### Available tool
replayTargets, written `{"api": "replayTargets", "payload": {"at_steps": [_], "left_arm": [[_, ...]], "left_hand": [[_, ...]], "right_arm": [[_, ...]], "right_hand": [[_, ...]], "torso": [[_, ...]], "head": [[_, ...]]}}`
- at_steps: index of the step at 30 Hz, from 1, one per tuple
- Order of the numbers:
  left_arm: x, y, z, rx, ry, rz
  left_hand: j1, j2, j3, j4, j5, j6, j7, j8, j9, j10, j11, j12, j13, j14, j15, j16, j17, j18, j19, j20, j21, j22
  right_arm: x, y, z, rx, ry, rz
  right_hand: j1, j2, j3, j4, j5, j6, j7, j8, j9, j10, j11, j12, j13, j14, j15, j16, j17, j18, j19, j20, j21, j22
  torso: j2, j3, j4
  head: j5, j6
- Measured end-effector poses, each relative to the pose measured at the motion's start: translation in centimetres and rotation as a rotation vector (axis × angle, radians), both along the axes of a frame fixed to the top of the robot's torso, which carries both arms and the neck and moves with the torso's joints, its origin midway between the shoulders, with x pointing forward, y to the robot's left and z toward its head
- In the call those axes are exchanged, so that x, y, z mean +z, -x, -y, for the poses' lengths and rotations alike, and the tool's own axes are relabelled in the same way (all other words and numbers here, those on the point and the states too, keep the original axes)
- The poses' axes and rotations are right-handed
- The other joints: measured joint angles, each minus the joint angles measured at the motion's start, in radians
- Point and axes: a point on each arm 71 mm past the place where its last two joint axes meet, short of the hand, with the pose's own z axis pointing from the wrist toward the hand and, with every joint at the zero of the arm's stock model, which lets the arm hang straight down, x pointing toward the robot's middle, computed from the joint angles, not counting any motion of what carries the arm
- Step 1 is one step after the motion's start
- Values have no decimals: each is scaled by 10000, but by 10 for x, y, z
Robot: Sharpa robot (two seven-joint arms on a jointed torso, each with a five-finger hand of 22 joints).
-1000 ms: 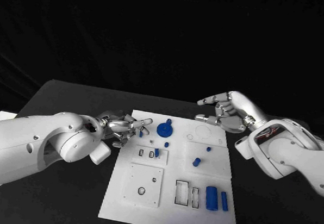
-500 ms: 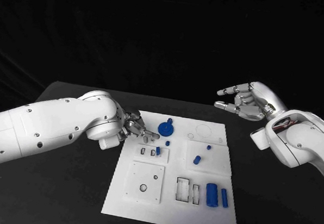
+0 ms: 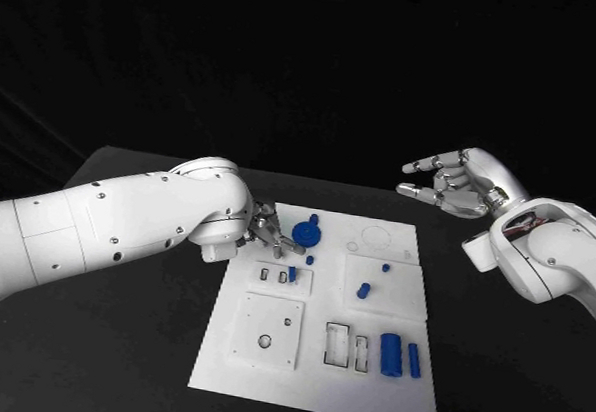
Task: Assemble the parts on the task board
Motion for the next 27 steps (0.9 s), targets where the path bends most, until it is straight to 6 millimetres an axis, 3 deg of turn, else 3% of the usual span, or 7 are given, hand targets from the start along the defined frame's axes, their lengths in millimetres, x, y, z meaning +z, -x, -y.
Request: {"api": "replayTargets", "payload": {"at_steps": [19,27], "left_arm": [[-7,3,21,-802,-658,-347],[-8,5,25,-1026,-740,-442]], "left_hand": [[37,36,0,0,1,-35,-35,42,100,36,-36,48,75,0,0,0,-2,1,-1,0,99,-2],[170,169,1,0,1,-35,-35,195,284,72,-71,89,117,0,1,0,-3,1,-1,0,136,-3]], "right_arm": [[-4,-4,1,-61,65,-162],[-5,-6,0,-70,93,-201]], "right_hand": [[0,0,-28,-27,171,0,0,0,-2,0,0,0,-13,0,0,-40,7,0,0,0,-45,-71],[0,0,-27,-27,171,0,0,0,-3,1,0,0,-25,0,0,-39,6,0,0,0,-45,-83]], "torso": [[22,-12,-5],[20,-11,-2]], "head": [[-2,-99],[-28,-80]]}}
